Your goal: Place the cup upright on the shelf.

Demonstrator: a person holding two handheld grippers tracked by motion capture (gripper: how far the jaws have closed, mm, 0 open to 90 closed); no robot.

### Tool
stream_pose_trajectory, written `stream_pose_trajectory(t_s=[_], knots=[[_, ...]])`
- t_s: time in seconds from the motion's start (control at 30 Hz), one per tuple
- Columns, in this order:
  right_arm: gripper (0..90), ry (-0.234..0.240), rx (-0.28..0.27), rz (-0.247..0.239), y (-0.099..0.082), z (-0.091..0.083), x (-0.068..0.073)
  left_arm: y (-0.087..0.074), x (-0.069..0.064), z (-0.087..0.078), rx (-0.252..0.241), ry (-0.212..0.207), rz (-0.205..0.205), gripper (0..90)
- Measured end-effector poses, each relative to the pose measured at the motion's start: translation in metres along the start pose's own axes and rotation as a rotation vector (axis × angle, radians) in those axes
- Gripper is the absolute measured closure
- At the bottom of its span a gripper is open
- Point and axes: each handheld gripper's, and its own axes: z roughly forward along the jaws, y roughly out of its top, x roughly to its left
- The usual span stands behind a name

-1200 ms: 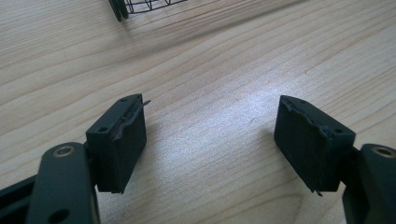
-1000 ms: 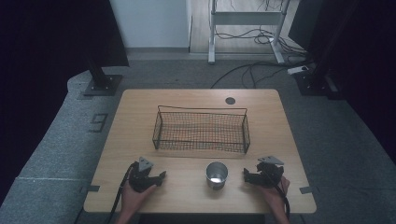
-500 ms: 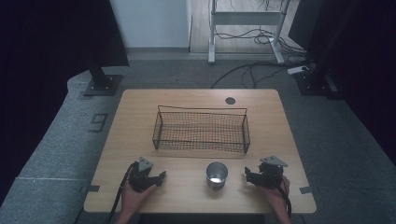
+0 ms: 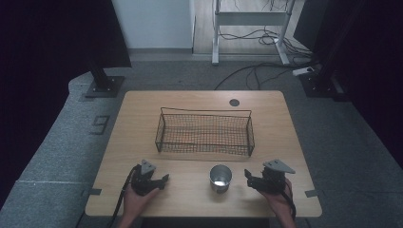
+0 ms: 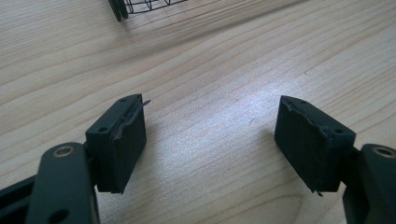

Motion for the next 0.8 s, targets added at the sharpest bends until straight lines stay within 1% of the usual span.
stream_pose_trajectory(t_s=[0.1, 0.13, 0.2, 0.23, 0.3, 0.4, 0.43, 0.67, 0.7, 0.73, 0.77, 0.8], knots=[[11.6, 0.022, -0.019, -0.012, 0.003, -0.005, 0.007, 0.0, 0.0, 0.0, 0.0, 0.0, 0.0, 24.9], [11.6, 0.022, -0.019, -0.012, 0.003, -0.005, 0.007, 0.0, 0.0, 0.0, 0.0, 0.0, 0.0, 24.9], [12.0, 0.044, -0.034, -0.023, 0.006, -0.01, 0.014, 0.0, 0.0, 0.0, 0.0, 0.001, 0.001, 24.9], [12.0, 0.044, -0.034, -0.023, 0.006, -0.01, 0.014, 0.0, 0.0, 0.0, 0.0, 0.001, 0.001, 24.9], [12.2, 0.063, -0.047, -0.038, 0.01, -0.014, 0.02, 0.0, 0.0, 0.0, 0.0, 0.0, 0.0, 24.9], [12.2, 0.076, -0.053, -0.044, 0.012, -0.016, 0.023, 0.0, 0.0, 0.0, 0.0, 0.001, 0.0, 24.9], [12.2, 0.087, -0.059, -0.051, 0.014, -0.017, 0.026, 0.0, 0.0, 0.0, 0.0, 0.0, 0.0, 24.9], [12.4, 0.127, -0.075, -0.074, 0.018, -0.02, 0.04, 0.0, 0.0, 0.0, 0.001, 0.0, 0.001, 24.9], [12.4, 0.127, -0.075, -0.074, 0.018, -0.02, 0.04, 0.0, 0.0, 0.0, 0.0, 0.0, 0.0, 24.9], [12.5, 0.171, -0.075, -0.056, 0.019, -0.021, 0.043, 0.0, 0.0, 0.0, 0.001, 0.0, 0.001, 24.9], [12.5, 0.171, -0.075, -0.056, 0.019, -0.021, 0.043, 0.0, 0.0, 0.0, 0.001, 0.0, 0.001, 24.9], [12.7, 0.199, -0.081, -0.05, 0.02, -0.023, 0.046, 0.0, 0.0, 0.0, 0.0, 0.0, 0.001, 24.9]])
